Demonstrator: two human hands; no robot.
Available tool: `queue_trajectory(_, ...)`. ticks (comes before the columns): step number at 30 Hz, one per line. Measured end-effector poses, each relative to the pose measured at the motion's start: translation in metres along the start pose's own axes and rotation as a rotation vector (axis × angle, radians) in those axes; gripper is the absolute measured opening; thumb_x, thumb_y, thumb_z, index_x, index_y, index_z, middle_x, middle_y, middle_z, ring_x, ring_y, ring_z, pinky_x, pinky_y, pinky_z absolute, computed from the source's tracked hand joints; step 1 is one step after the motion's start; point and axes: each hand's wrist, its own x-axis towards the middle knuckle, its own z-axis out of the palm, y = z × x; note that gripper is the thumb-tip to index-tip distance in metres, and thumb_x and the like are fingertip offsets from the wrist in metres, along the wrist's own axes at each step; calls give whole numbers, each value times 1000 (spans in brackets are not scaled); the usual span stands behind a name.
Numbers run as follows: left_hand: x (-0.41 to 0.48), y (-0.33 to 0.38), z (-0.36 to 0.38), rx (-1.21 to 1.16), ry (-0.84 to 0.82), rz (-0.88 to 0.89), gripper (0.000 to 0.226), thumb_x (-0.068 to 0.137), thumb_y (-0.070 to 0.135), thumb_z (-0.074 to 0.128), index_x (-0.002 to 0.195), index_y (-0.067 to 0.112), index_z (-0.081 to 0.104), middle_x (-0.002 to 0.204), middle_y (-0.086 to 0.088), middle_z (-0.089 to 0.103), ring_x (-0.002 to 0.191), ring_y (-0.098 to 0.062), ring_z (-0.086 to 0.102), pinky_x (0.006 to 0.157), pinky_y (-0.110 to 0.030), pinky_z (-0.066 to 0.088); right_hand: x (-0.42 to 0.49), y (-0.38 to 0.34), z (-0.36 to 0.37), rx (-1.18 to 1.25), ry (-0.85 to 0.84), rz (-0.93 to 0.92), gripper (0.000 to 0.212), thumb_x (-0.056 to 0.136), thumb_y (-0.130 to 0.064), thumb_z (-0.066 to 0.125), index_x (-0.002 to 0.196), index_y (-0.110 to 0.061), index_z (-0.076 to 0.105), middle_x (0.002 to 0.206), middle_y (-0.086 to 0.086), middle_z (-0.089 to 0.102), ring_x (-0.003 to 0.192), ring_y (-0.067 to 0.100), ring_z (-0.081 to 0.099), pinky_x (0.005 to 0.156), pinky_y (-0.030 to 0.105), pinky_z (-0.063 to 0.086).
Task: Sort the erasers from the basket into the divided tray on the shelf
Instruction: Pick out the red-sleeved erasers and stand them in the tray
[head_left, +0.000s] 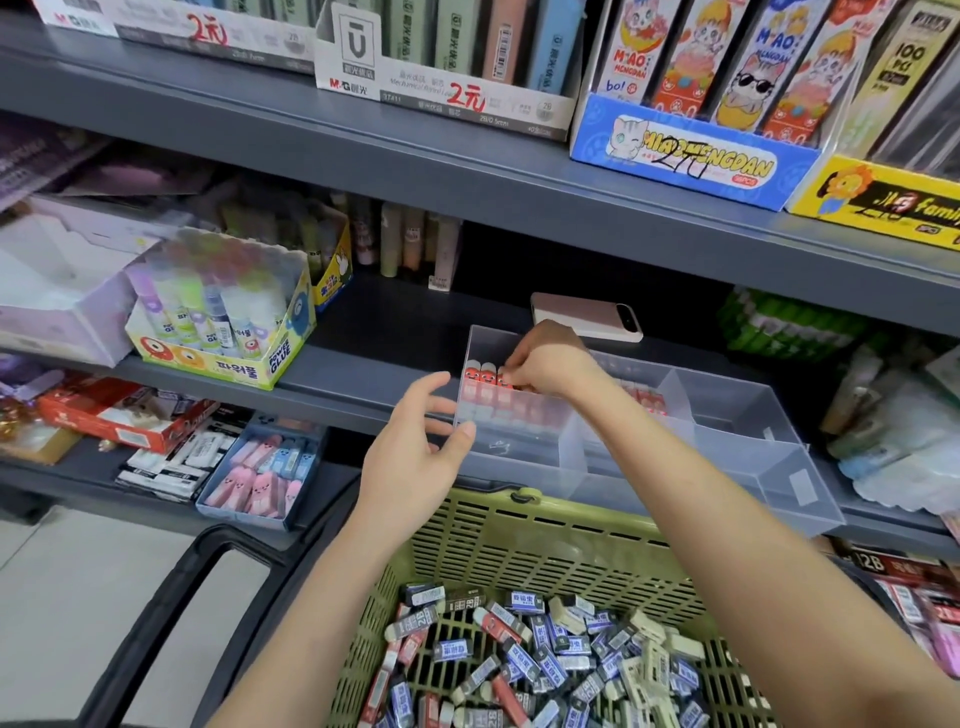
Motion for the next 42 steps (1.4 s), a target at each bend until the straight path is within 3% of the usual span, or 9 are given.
queue_trajectory(7, 2, 1, -2, 20, -16, -12, 50, 91, 25, 60, 137, 28, 40, 102, 24, 54, 88, 11, 55, 83, -25, 44, -29, 12, 6, -52, 250, -245, 27, 89, -21, 59, 115, -15, 67, 117, 4, 65, 107, 20, 58, 94, 30, 43)
queue_trajectory(14, 3, 6, -2, 20, -21, -22, 48, 91, 21, 61, 135, 23, 43, 98, 19, 54, 81, 8, 55, 69, -10, 39, -134, 51, 49, 380, 720, -549, 13, 88, -18, 61, 91, -11, 71, 81, -8, 62, 73, 9, 52, 71, 19, 41)
queue_trajectory(18, -8, 6, -1, 20, 77, -22, 42, 89, 22, 64, 128, 18, 50, 103, 8, 59, 90, -6, 58, 81, -21, 45, -171, 83, 123, 320, 301, -386, 22, 90, -32, 57, 95, -17, 73, 90, -8, 71, 75, 2, 58, 78, 23, 49)
queue_trajectory(22, -36, 3, -11, 47, 292, 97, 26, 85, 11, 63, 110, 19, 58, 107, 0, 61, 97, -14, 58, 84, -26, 48, -157, 107, 196, 9, -41, -220, 29, 96, -35, 48, 114, -20, 66, 103, 1, 70, 98, 21, 59, 82, 31, 47)
queue_trajectory(28, -86, -4, -29, -21, 276, 148, 26, 85, -1, 61, 94, 24, 59, 92, 7, 60, 86, -12, 58, 77, -19, 46, -128, 96, 245, -261, 9, -123, 29, 89, -29, 57, 116, -17, 61, 114, 5, 54, 110, 27, 47, 93, 47, 39)
queue_trajectory(34, -103, -7, -35, -96, 176, 91, 31, 84, -6, 62, 88, 25, 60, 87, 4, 62, 83, -10, 58, 79, -17, 47, -128, 96, 250, -280, 86, -148, 22, 86, -14, 57, 106, -14, 65, 108, 5, 57, 102, 25, 48, 67, 30, 37)
queue_trajectory(38, -104, -9, -31, -99, 2, -23, 23, 84, -1, 64, 90, 22, 63, 91, -1, 65, 84, -12, 61, 80, -19, 49, -131, 95, 245, -298, 28, -212, 21, 88, -17, 56, 107, -15, 65, 110, 3, 53, 105, 22, 44, 71, 28, 42)
queue_trajectory(40, -103, -13, -30, 4, -70, -51, 18, 86, 5, 64, 95, 21, 64, 95, 3, 66, 88, -8, 61, 81, -15, 48, -138, 87, 235, -84, 47, -178, 16, 89, -23, 57, 99, -14, 66, 106, 2, 56, 103, 20, 48, 73, 25, 43)
queue_trajectory(42, -102, -16, -30, 114, -136, -78, 16, 89, 12, 61, 103, 21, 64, 100, 10, 65, 91, -3, 59, 84, -15, 47, -147, 73, 218, 464, 20, -82, 12, 88, -22, 63, 93, -11, 66, 97, 5, 62, 94, 20, 57, 74, 27, 49)
